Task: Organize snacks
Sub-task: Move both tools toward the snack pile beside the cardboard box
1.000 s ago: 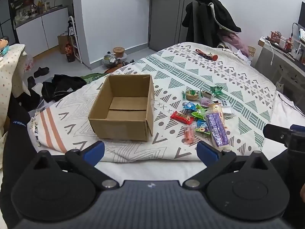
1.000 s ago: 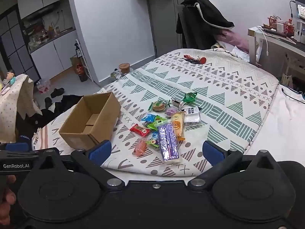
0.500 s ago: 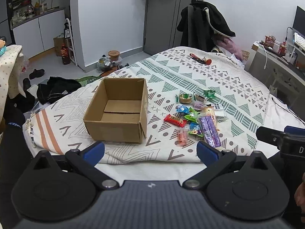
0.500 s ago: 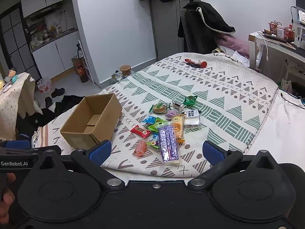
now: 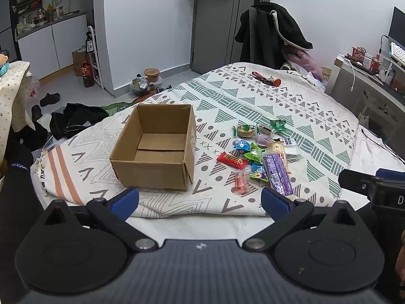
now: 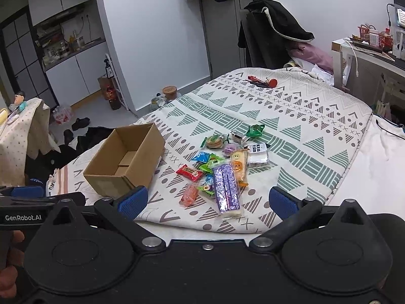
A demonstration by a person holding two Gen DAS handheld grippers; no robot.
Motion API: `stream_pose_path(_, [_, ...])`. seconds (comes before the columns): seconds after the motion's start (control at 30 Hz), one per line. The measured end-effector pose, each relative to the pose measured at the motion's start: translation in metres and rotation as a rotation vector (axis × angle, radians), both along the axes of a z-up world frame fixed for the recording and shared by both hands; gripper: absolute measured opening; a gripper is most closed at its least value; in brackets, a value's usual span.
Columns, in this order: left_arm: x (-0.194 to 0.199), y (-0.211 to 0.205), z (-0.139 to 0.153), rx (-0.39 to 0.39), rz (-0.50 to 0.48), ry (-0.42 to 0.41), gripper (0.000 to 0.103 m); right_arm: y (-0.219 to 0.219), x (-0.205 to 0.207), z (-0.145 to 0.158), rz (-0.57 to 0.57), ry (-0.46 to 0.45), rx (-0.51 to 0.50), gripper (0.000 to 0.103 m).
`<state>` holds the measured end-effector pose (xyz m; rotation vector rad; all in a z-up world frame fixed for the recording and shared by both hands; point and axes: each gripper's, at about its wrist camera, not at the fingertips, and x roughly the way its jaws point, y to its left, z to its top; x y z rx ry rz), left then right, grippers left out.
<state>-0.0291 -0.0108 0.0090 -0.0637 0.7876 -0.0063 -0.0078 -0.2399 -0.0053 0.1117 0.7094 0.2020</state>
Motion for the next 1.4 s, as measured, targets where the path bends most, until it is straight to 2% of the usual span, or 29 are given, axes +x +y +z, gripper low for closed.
stream_pose_path(0.93, [0.006,-0.002,-0.001,-0.01,0.017,-0.009,0.102,-0.007,0.011,-0.01,-0.032,0.011,-0.004,0.103])
stream_pose_path(1.4, [0.028,-0.017,-0.015,0.013,0.011,0.009,0.102,-0.012,0.03,-0.026,-0.058,0.045,-0.042,0.103])
